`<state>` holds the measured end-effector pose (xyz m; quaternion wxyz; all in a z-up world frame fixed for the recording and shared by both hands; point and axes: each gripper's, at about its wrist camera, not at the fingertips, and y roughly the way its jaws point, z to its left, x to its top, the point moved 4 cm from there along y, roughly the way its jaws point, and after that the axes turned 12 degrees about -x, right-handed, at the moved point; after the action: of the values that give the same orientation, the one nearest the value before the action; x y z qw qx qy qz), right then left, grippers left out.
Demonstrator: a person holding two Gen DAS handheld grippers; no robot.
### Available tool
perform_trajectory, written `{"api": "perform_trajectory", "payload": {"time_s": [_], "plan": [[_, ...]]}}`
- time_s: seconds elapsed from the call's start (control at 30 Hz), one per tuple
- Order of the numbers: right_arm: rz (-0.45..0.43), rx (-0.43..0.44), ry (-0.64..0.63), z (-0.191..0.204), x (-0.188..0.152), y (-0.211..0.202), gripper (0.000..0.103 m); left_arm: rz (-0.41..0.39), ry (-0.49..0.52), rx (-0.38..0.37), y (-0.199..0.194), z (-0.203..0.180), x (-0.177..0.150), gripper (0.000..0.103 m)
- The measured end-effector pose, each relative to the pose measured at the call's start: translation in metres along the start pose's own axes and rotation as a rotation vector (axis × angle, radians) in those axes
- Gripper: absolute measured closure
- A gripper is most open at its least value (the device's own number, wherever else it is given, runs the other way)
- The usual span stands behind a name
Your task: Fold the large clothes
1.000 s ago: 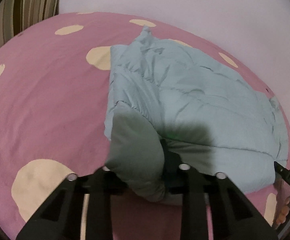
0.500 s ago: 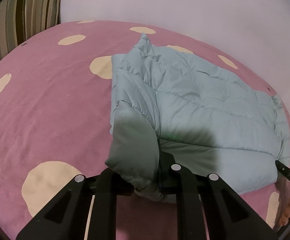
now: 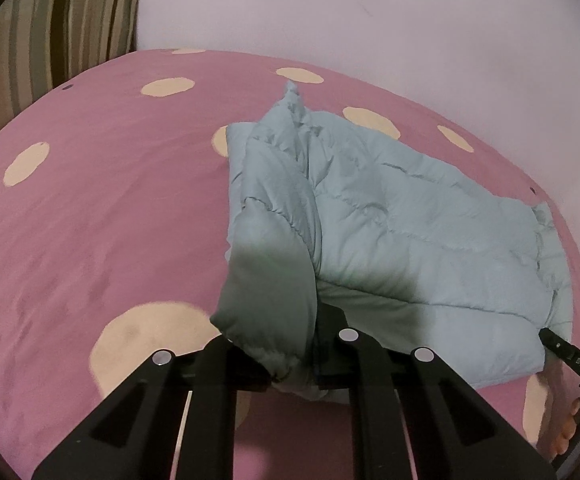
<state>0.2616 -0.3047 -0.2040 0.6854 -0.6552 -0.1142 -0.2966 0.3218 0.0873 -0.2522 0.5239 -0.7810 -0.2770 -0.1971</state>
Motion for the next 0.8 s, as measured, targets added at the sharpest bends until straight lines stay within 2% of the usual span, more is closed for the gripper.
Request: {"api": "perform_trajectory", "payload": {"time_s": [0.43,0.8], "plan": [[0.029,0.06,-0.078,0.007,-0.029,-0.019,0.087,0.011,-0.06,0.01,-0.067,0.035,-0.056,0.09],[0.049,0.062,-0.118,0.008,-0.046,-0.03,0.087,0.03,-0.08,0.028,-0.098,0.045,-0.1,0.09]]}}
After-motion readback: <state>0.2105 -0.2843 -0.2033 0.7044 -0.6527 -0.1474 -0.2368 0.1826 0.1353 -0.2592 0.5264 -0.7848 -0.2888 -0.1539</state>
